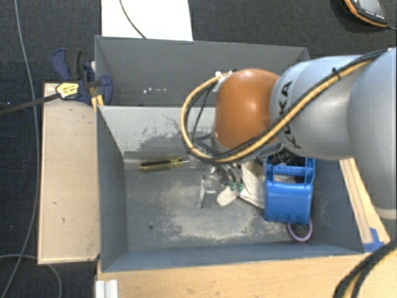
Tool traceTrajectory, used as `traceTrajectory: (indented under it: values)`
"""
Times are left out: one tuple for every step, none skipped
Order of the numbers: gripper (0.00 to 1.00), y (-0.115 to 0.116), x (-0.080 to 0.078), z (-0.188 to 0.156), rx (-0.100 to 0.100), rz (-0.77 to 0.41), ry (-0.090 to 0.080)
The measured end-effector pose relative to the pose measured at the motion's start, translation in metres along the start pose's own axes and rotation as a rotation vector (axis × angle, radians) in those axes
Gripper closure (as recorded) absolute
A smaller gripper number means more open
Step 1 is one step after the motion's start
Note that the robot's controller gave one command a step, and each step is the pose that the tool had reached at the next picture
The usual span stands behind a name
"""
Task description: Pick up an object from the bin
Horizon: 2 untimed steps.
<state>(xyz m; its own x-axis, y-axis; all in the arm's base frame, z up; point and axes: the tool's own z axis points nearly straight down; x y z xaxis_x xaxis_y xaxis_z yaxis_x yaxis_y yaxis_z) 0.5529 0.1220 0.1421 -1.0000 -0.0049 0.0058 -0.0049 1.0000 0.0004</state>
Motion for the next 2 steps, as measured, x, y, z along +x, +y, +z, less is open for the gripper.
traceTrajectory:
  values:
    - [0.0, -0.001, -0.002, -0.005, -0.001, 0.006, -0.008]
    - [0.0, -0.096, 0.005, 0.073, 0.002, -0.149, -0.003]
